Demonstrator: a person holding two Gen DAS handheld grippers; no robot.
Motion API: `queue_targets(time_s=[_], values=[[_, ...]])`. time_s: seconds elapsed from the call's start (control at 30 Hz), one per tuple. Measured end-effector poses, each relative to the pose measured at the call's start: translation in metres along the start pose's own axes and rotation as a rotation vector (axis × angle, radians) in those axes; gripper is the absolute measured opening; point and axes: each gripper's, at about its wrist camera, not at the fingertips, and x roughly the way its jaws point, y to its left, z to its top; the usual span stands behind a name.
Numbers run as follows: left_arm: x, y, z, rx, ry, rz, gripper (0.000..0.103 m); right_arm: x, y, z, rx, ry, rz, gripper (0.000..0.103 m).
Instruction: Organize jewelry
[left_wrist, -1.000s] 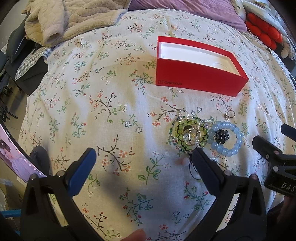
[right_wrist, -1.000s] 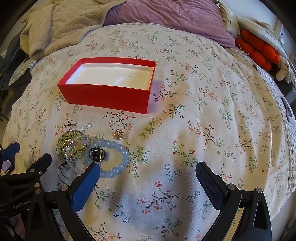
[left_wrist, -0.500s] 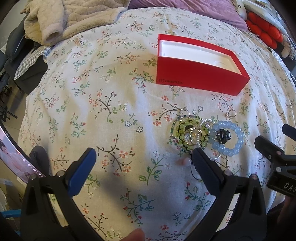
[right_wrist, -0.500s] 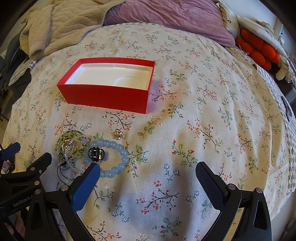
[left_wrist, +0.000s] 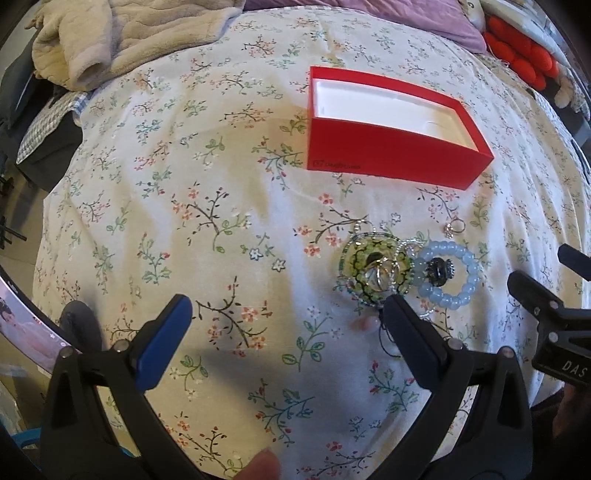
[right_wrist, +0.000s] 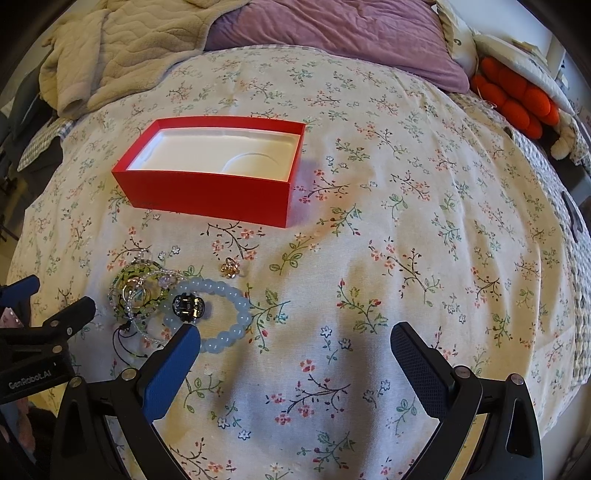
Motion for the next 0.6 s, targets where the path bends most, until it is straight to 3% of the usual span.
queue_targets(time_s=[0.13,0.27,0.37,0.6], values=[[-0.001,0.004,0.008,-0.034,0.095,-0.132,0.103,0.0,-0.004,0.004,0.018,0.019,0.05,0.103],[-0.008,0.009,0.021,-0.045,0.074,-0.171,0.103,0.001,-0.016,0.015,0.069,0.066,0.118,0.103],[-0.01,0.013,0.031,-0.065,0.08,-0.243,0.101,-0.001,-0.024,0.027,0.095,0.083,0.147,0.103],[0.012,0.009,0.04,-0.057,0.115,-0.345,0.077,0.012,-0.024,0.044,0.116,0.118,0.286,0.102]])
